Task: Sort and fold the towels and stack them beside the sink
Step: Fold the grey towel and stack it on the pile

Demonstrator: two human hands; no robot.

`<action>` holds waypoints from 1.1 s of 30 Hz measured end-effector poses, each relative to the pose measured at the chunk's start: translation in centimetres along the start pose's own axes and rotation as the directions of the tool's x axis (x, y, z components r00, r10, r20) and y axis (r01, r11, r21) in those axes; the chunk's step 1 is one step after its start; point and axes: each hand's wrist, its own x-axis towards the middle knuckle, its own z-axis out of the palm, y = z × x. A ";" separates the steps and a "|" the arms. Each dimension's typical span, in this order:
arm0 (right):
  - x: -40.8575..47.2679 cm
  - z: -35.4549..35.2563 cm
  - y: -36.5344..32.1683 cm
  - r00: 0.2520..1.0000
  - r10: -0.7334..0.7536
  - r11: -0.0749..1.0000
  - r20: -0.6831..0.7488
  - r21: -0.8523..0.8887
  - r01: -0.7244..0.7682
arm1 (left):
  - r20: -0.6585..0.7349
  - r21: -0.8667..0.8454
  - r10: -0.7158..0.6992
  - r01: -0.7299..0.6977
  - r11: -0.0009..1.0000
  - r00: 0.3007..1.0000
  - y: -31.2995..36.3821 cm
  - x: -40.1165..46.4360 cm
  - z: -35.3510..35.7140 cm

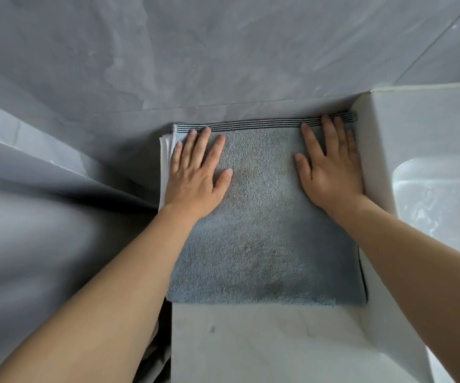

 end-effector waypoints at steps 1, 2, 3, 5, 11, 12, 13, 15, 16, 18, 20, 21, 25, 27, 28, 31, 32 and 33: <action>-0.6 -0.4 -0.2 1.000 0.005 1.000 -0.024 0.011 -0.004 | -0.017 -0.005 -0.007 0.006 1.000 1.000 0.1 -0.2 -0.2; -1.6 -0.8 -0.5 0.999 0.002 1.000 -0.052 0.023 -0.001 | -0.053 -0.014 -0.016 0.016 1.000 0.998 0.4 -0.7 -0.5; -3.0 -1.1 -0.9 0.997 -0.021 0.999 -0.074 0.034 0.023 | -0.103 -0.026 -0.027 0.024 0.999 0.994 0.9 -1.6 -0.6; -6.8 -1.1 -1.9 0.988 -0.127 0.990 -0.083 0.058 0.132 | -0.198 -0.039 -0.010 0.002 0.999 0.980 2.4 -4.2 -0.4; -13.0 0.9 -3.1 0.982 -0.182 0.983 0.048 0.045 0.180 | -0.260 -0.020 0.216 -0.228 0.973 0.941 7.3 -11.1 3.5; -13.6 1.1 -2.9 0.979 -0.193 0.981 0.060 0.039 0.191 | -0.224 -0.018 0.222 -0.231 0.973 0.949 7.5 -11.6 4.0; -14.2 1.3 -2.5 0.975 -0.208 0.978 0.071 0.035 0.206 | -0.185 -0.012 0.229 -0.235 0.972 0.956 7.5 -12.1 4.4; -15.6 2.0 -1.3 0.969 -0.223 0.975 0.108 0.033 0.221 | -0.115 0.000 0.244 -0.245 0.969 0.963 7.1 -12.8 5.4; -16.2 2.3 -0.8 0.966 -0.220 0.976 0.135 0.025 0.219 | -0.079 0.005 0.248 -0.248 0.969 0.966 6.9 -13.1 5.7; -17.0 2.7 -0.2 0.965 -0.190 0.981 0.179 0.001 0.193 | -0.030 0.016 0.247 -0.247 0.969 0.969 6.7 -13.2 6.0; -17.0 2.8 -0.1 0.966 -0.181 0.983 0.184 0.003 0.184 | -0.025 0.028 0.236 -0.236 0.971 0.971 6.7 -13.1 6.0; -16.9 2.8 -0.1 0.966 -0.185 0.982 0.179 0.013 0.186 | -0.025 0.032 0.233 -0.233 0.972 0.972 6.7 -13.0 5.9; -16.8 2.8 0.0 0.965 -0.195 0.981 0.176 0.019 0.195 | -0.035 0.040 0.235 -0.234 0.971 0.971 6.7 -13.0 5.9; -16.8 2.9 0.0 0.963 -0.197 0.980 0.182 0.012 0.199 | -0.051 0.045 0.239 -0.237 0.971 0.970 6.7 -13.0 6.1; -16.8 2.9 -0.1 0.963 -0.194 0.980 0.187 0.005 0.197 | -0.055 0.044 0.239 -0.237 0.970 0.969 6.7 -13.0 6.2; -16.7 2.7 -0.1 0.962 -0.181 0.983 0.203 -0.004 0.186 | -0.059 0.040 0.236 -0.234 0.971 0.970 6.7 -12.9 6.2; -16.7 2.7 -0.1 0.962 -0.181 0.982 0.205 -0.008 0.187 | -0.060 0.039 0.233 -0.231 0.972 0.971 6.7 -12.9 6.1; -16.7 2.7 -0.1 0.960 -0.185 0.981 0.209 -0.014 0.192 | -0.058 0.039 0.230 -0.228 0.973 0.971 6.8 -12.9 6.1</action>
